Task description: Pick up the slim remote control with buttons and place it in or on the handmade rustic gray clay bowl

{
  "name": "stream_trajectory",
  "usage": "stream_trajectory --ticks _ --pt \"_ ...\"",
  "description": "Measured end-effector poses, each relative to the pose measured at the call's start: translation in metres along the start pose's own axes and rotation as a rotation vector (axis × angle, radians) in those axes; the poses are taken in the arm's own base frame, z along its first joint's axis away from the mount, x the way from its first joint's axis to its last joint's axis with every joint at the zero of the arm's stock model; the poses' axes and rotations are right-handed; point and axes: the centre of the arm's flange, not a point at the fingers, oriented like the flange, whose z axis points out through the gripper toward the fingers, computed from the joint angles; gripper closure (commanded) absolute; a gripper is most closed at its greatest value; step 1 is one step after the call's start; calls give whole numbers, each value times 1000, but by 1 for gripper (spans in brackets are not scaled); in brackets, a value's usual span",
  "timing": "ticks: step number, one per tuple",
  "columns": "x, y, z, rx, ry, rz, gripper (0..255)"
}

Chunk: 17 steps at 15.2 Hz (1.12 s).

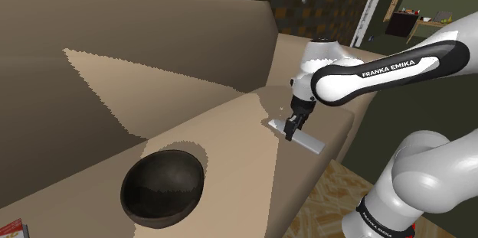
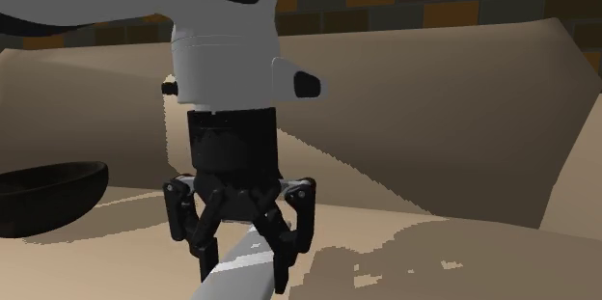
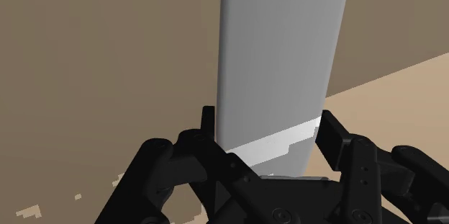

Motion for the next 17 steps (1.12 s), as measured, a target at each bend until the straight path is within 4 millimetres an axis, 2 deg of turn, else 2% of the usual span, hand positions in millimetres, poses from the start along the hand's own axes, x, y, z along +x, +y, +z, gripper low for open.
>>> stream_trajectory --ticks 17 --pt "0 2 -88 0 0 0 255"
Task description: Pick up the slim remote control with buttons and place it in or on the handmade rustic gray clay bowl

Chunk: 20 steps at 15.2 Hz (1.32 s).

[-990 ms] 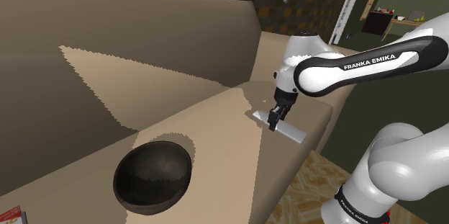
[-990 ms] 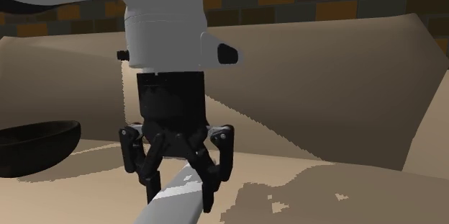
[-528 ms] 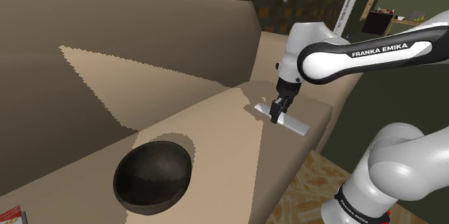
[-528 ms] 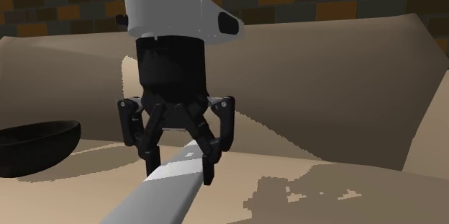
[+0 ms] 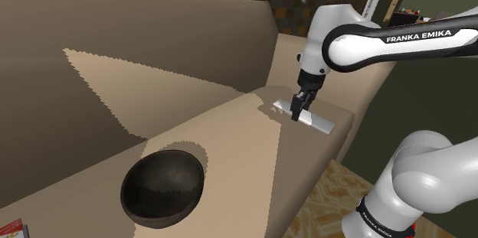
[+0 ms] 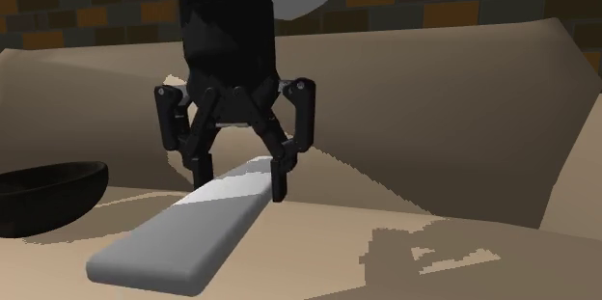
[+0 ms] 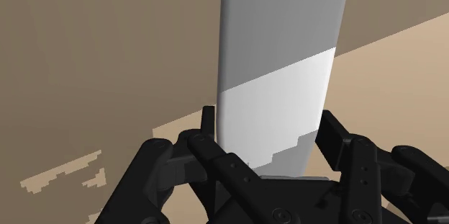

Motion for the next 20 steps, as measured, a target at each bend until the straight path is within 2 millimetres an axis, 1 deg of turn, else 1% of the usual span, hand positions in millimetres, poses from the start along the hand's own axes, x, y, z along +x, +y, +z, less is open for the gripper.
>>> stream_trajectory --ticks 9,12,17,18,20 --pt "0 1 -47 0 0 0 255" --pt "6 -23 -52 0 0 0 255" --pt "25 -88 -56 -1 0 -1 255" --pt "27 -100 -54 -1 -1 -1 255" --pt "36 -125 -55 -1 0 -1 255"
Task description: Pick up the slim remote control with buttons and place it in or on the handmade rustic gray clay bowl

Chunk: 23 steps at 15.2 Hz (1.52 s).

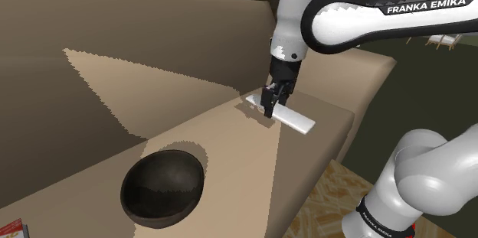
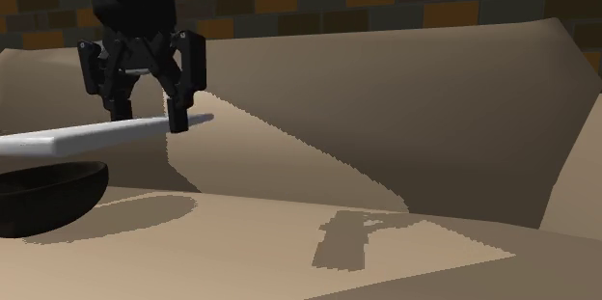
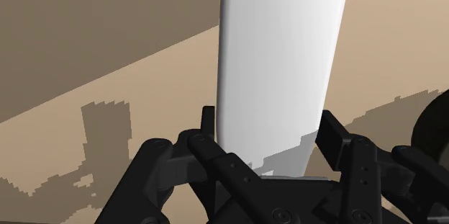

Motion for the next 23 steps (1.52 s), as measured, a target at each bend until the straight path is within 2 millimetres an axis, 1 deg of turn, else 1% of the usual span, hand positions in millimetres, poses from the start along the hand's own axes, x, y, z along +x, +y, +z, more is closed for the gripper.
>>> stream_trajectory --ticks 2,3,5,9,17,18,21,23 --pt "11 -20 -1 -1 1 0 255" --pt "13 -34 1 -1 0 0 255" --pt "19 -65 -1 0 0 -1 255" --pt "34 -112 -3 -1 0 0 255" --pt "62 -218 -9 0 0 -2 255" --pt "65 -228 -10 -1 0 -1 255" --pt "80 -266 -10 0 0 -1 255" --pt "83 -291 -13 1 0 -2 255"
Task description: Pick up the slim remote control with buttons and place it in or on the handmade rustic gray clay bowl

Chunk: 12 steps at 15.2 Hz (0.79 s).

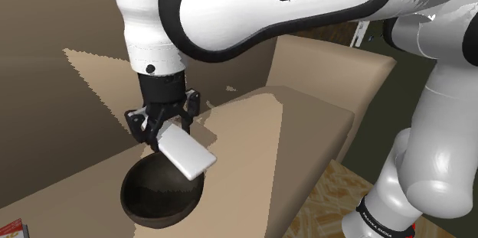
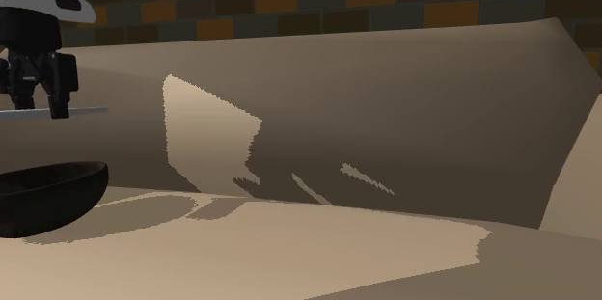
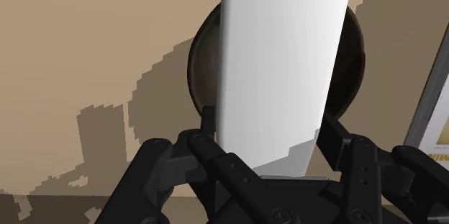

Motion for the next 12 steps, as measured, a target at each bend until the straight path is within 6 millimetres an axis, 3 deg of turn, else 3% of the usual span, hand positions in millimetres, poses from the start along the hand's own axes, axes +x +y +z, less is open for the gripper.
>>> stream_trajectory --ticks 3,12 --pt "6 -20 7 0 0 2 255" --pt "7 -25 55 -1 0 3 255"
